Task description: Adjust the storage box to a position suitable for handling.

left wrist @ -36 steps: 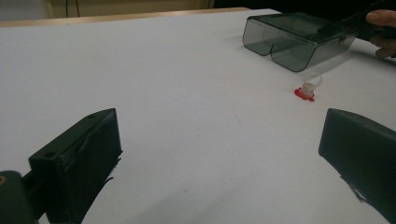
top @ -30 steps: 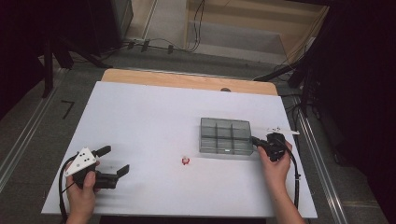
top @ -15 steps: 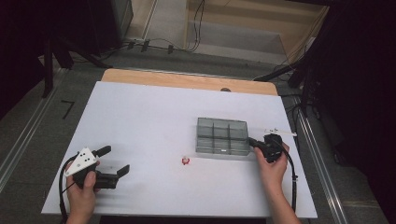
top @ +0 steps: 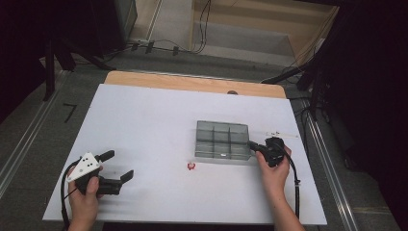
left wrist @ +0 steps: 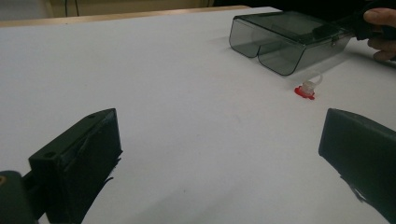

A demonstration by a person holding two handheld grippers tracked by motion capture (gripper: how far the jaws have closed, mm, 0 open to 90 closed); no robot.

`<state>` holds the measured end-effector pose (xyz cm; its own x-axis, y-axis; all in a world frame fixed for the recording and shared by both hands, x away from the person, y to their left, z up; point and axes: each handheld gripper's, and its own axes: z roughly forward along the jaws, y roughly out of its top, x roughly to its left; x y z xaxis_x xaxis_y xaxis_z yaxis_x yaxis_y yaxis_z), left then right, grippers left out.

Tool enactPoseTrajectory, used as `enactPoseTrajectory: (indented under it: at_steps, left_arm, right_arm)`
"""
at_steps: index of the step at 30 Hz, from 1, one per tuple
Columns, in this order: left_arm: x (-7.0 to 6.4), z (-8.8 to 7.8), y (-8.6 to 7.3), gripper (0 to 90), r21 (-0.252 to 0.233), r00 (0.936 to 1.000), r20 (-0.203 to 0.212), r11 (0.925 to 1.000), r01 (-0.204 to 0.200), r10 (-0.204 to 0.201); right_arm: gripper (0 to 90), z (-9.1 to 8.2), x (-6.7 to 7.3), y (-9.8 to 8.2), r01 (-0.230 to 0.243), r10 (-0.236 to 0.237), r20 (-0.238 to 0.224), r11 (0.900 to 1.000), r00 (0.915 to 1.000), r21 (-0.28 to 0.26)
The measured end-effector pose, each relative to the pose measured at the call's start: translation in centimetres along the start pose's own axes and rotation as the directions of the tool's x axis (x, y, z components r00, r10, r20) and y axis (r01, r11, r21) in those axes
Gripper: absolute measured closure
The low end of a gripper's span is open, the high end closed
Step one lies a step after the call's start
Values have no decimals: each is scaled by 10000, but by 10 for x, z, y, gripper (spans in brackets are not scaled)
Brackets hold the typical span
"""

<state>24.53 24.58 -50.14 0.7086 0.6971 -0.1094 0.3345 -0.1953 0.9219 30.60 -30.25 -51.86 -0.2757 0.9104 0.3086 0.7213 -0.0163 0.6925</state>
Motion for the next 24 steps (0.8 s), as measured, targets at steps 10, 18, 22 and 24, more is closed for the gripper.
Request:
enactPoseTrajectory:
  at_steps: [10,18,22,24]
  left_arm:
    - [0,0,0,0,17,10000,-8,10000,-32,32]
    - [0,0,0,0,30,10000,14,10000,-69,69]
    - [0,0,0,0,31,10000,20,10000,-73,73]
    - [0,0,0,0,29,10000,23,10000,-69,69]
  right_arm:
    - [884,5,8,1,-152,152,-68,9999,9999,-71]
    - [884,10,19,3,-96,96,-141,9999,9999,-48]
    - [884,13,24,3,-113,111,-184,9999,9998,-80]
    - [884,14,26,4,-113,111,-202,9999,9997,-74]
